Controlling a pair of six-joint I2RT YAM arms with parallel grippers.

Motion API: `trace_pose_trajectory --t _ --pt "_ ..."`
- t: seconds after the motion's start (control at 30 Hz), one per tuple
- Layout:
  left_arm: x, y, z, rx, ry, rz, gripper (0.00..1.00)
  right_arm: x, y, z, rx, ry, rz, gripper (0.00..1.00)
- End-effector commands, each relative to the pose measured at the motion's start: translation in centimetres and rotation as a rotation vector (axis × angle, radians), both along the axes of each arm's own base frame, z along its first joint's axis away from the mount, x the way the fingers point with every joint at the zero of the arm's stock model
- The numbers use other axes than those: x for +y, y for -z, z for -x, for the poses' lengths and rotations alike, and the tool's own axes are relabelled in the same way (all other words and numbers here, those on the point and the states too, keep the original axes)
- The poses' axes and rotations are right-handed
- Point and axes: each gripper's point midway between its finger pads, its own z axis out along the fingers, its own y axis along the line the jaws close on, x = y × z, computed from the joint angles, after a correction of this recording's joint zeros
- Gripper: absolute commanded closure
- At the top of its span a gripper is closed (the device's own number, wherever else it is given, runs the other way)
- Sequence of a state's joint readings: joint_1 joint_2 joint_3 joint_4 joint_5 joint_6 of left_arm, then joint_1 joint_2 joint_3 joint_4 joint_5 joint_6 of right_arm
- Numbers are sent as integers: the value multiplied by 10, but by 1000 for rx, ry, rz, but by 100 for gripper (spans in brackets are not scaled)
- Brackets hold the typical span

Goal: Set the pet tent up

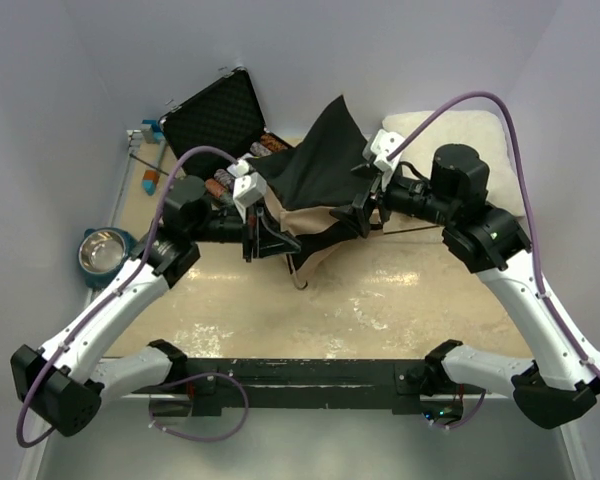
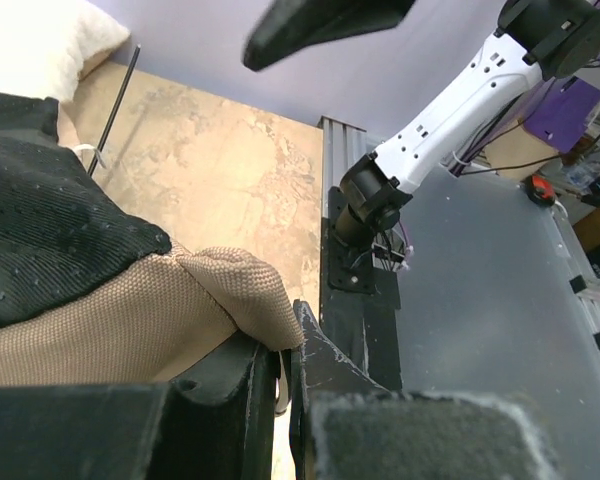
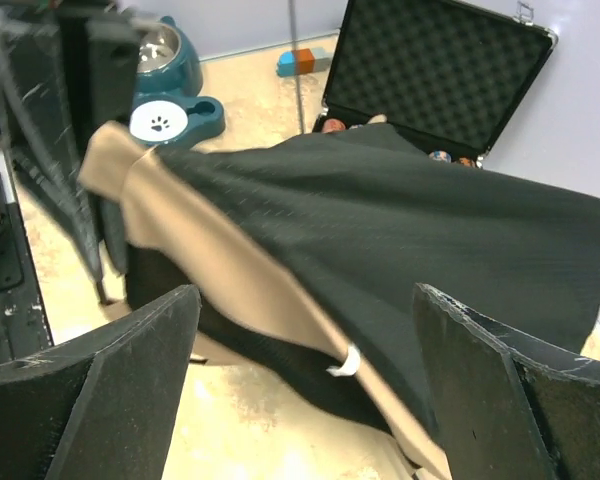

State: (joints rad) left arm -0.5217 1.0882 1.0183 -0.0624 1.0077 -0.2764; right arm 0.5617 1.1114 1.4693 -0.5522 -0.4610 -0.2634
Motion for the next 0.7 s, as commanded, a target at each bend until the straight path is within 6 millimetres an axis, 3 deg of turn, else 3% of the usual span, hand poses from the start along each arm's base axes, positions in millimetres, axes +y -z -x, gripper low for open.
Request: trace_pose_trajectory --t 0.0,0.17,0.23,0.37,0.47,0.5,0.57,0.63,0.67 --pt "-13 -1 -10 -119 -115 61 100 -4 -37 1 -81 30 -78 10" --pt "-39 4 -48 -86 -332 154 100 -4 -54 -19 -107 98 -105 10" --pt "-45 8 -75 -58 -487 160 100 -18 -60 -32 -122 215 -124 9" --pt "-84 6 -91 -83 -503 173 100 -46 -85 -40 -204 364 -181 7" --pt "-115 4 -105 -80 -491 178 91 -69 -106 -49 -282 482 -199 7" --pt "-128 7 -112 -61 -478 162 85 -74 -114 -48 -315 501 -207 6" --pt "-146 7 -117 -50 -406 137 61 -80 -125 -47 -364 518 -205 6" --pt "-146 -12 -104 -125 -293 136 32 -86 -131 -48 -375 551 -196 6" --pt "-137 -31 -90 -192 -240 155 19 -90 -134 -47 -377 565 -190 6"
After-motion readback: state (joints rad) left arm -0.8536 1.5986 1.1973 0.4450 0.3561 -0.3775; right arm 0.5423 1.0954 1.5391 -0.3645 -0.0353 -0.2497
